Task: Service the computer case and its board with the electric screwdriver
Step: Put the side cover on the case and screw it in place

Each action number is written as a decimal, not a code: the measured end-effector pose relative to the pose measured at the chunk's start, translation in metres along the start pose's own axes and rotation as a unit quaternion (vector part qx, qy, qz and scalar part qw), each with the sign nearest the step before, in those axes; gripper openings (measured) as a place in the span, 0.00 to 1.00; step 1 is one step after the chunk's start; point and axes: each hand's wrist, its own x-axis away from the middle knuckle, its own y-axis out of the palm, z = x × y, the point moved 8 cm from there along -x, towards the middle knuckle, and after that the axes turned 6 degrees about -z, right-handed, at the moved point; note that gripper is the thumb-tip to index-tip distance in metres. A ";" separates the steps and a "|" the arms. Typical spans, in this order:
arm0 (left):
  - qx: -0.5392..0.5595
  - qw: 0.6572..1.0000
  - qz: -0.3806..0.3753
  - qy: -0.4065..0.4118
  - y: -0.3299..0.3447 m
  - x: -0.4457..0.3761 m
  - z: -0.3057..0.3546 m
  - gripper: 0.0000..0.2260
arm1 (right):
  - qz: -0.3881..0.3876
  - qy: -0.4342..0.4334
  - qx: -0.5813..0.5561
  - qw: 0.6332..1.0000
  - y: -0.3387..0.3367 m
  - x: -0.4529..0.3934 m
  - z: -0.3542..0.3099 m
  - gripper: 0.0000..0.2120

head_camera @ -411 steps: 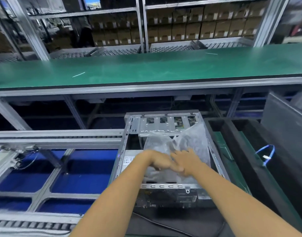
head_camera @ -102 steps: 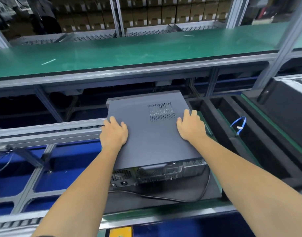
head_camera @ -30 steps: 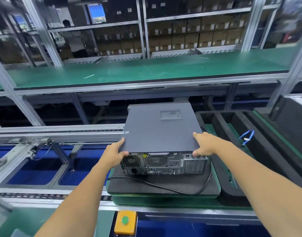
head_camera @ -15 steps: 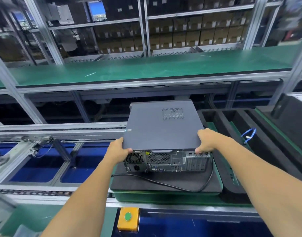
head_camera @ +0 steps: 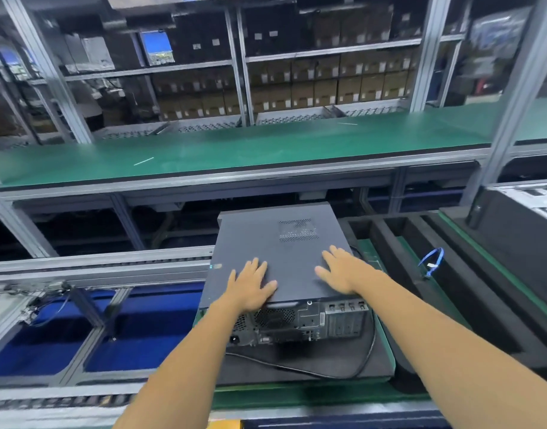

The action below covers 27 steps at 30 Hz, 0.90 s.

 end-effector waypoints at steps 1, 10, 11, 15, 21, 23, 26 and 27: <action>-0.005 1.000 0.017 -0.001 0.003 -0.008 0.004 0.29 | 0.003 -0.005 -0.004 1.000 0.002 -0.008 -0.002 0.32; -0.024 0.997 0.068 0.007 -0.008 -0.092 0.015 0.29 | 0.064 0.006 -0.005 0.998 -0.008 -0.100 -0.001 0.33; -0.027 0.997 0.070 0.009 -0.011 -0.103 0.016 0.29 | 0.069 0.007 -0.006 0.998 -0.012 -0.111 -0.003 0.32; -0.028 0.996 0.079 0.018 -0.021 -0.142 0.018 0.30 | 0.096 0.013 -0.007 0.995 -0.026 -0.152 -0.007 0.33; -0.032 0.995 0.084 0.033 -0.035 -0.197 0.015 0.27 | 0.112 0.005 -0.006 0.994 -0.044 -0.205 -0.013 0.31; -0.037 0.995 0.089 0.036 -0.039 -0.212 0.015 0.26 | 0.121 -0.004 -0.016 0.992 -0.051 -0.219 -0.014 0.30; -0.035 0.994 0.100 0.040 -0.046 -0.232 0.014 0.25 | 0.141 -0.009 -0.028 0.990 -0.059 -0.232 -0.014 0.30; -0.035 0.993 0.104 0.041 -0.048 -0.237 0.014 0.25 | 0.149 -0.011 -0.028 0.988 -0.061 -0.235 -0.013 0.30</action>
